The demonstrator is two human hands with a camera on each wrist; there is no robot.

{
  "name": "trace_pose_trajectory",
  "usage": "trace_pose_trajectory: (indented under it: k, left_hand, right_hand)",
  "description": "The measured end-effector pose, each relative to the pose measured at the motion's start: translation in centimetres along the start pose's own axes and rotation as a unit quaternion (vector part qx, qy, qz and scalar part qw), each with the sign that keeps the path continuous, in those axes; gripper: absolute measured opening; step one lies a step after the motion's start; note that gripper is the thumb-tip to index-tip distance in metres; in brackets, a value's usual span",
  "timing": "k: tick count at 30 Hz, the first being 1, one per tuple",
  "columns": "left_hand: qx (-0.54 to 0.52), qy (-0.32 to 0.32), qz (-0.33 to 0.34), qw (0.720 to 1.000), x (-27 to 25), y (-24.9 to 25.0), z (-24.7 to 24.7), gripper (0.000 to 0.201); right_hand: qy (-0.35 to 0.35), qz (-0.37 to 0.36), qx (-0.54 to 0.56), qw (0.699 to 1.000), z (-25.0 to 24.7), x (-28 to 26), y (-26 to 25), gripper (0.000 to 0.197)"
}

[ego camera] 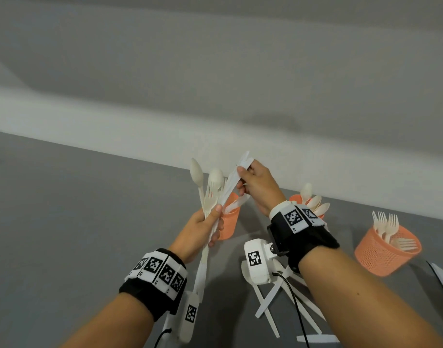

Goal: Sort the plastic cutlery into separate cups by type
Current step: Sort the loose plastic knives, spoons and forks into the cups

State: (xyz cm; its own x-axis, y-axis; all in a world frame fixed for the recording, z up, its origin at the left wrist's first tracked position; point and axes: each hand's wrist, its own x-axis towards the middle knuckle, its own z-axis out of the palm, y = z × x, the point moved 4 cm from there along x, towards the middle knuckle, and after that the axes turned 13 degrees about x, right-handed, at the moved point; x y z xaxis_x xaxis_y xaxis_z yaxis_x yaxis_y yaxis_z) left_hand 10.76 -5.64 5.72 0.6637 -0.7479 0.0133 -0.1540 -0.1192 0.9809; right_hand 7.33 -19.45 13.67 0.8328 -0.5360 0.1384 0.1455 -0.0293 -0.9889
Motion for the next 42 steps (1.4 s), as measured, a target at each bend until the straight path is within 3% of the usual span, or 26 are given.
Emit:
trace_pose_trajectory:
  k: [4, 12, 16, 22, 28, 34, 38, 40, 42]
  left_hand:
    - [-0.036, 0.035, -0.034, 0.998, 0.1, -0.7, -1.4, 0.028]
    - [-0.096, 0.061, -0.054, 0.992, 0.5, -0.3, -2.3, 0.030]
    - [-0.072, 0.028, -0.091, 0.993, 0.6, -1.3, -2.6, 0.042]
    - [-0.038, 0.002, -0.077, 0.996, 0.0, -0.7, -1.8, 0.046]
    - [0.036, -0.064, -0.071, 0.995, -0.4, -0.2, -1.4, 0.050]
    - [0.028, -0.051, -0.087, 0.995, -0.6, -0.2, -1.9, 0.055]
    - [0.028, -0.024, -0.096, 0.995, -0.6, -0.5, -2.3, 0.051]
    - [0.025, -0.021, -0.098, 0.995, -0.7, -0.6, -2.5, 0.051]
    - [0.027, -0.026, -0.101, 0.994, -0.7, -0.5, -2.5, 0.051]
  right_hand:
    - [0.069, -0.025, 0.045, 0.996, -2.4, 0.8, -1.0, 0.010]
    - [0.109, -0.019, 0.130, 0.985, -2.7, 0.0, 1.2, 0.016]
    - [0.084, 0.001, 0.151, 0.985, -2.5, -0.8, 2.0, 0.019]
    - [0.037, 0.030, 0.148, 0.988, -1.6, -1.9, 2.3, 0.025]
    - [0.000, 0.028, 0.138, 0.990, -1.5, -1.8, 1.3, 0.021]
    - [0.019, 0.058, 0.147, 0.987, -1.7, -1.9, 2.1, 0.024]
    - [0.082, 0.093, 0.174, 0.977, -2.6, -1.8, 2.5, 0.021]
    - [0.086, 0.067, 0.167, 0.980, -2.7, -2.0, 2.1, 0.020]
    - [0.042, -0.021, 0.037, 0.998, -2.1, -2.2, 1.1, 0.017]
